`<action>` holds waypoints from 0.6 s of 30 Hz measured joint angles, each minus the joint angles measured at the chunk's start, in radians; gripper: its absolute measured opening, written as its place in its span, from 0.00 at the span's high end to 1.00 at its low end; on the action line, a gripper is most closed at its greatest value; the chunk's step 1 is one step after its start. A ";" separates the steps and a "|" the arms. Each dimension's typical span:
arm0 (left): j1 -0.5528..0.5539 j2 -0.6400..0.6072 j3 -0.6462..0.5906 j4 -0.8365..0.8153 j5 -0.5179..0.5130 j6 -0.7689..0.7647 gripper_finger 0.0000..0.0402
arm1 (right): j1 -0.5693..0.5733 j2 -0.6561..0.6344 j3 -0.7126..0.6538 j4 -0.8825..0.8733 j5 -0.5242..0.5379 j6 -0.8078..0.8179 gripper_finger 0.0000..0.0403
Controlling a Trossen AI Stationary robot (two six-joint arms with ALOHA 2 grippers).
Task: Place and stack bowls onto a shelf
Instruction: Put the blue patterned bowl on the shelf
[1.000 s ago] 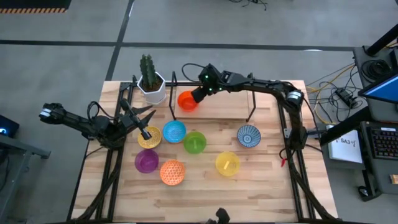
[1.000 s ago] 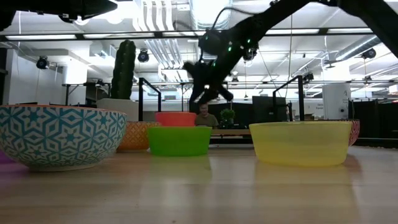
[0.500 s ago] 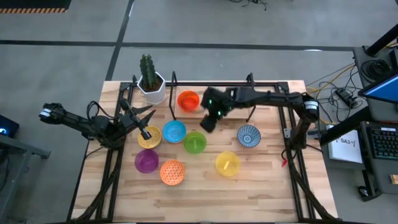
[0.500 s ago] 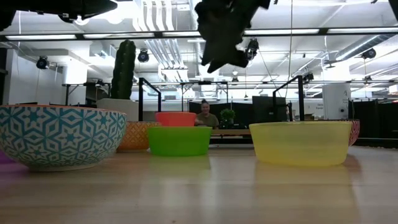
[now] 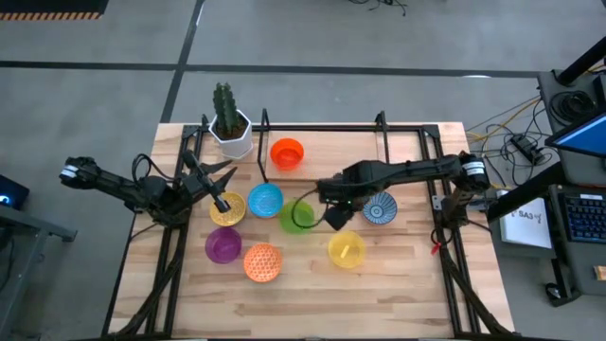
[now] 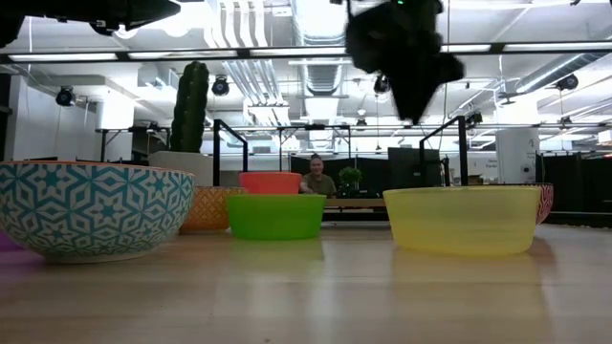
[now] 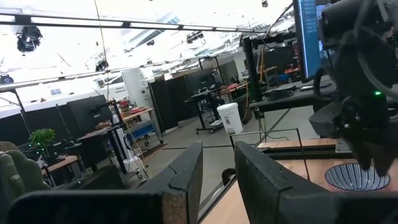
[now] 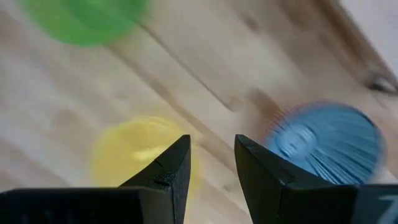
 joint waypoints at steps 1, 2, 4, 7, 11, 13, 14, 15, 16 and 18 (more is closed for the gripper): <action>0.000 0.000 0.000 0.000 0.000 0.000 0.81 | 0.007 0.001 -0.004 -0.036 0.023 0.031 0.72; 0.000 0.000 0.000 0.000 0.000 0.000 0.81 | 0.012 0.002 -0.008 -0.067 0.043 0.060 0.72; 0.000 0.000 0.000 0.000 0.000 0.000 0.81 | 0.021 0.003 -0.021 -0.096 0.066 0.099 0.72; 0.000 0.000 0.000 0.000 0.000 0.000 0.81 | 0.029 0.002 -0.049 -0.091 0.095 0.135 0.72; 0.000 0.000 0.000 0.000 0.000 0.000 0.81 | 0.033 0.002 -0.125 -0.053 0.120 0.159 0.72; 0.000 0.000 0.000 0.000 0.000 0.000 0.81 | 0.032 0.002 -0.167 -0.033 0.120 0.169 0.72; 0.000 0.000 0.000 0.000 0.000 0.000 0.81 | 0.033 0.002 -0.185 -0.022 0.120 0.171 0.72; 0.000 0.000 0.000 0.000 0.000 0.000 0.81 | 0.032 0.002 -0.204 -0.008 0.120 0.171 0.72; 0.000 0.000 0.000 0.000 0.000 0.000 0.81 | 0.030 0.002 -0.224 0.013 0.121 0.171 0.72; 0.000 0.000 0.000 0.000 0.000 0.000 0.81 | 0.030 0.002 -0.257 0.052 0.120 0.171 0.72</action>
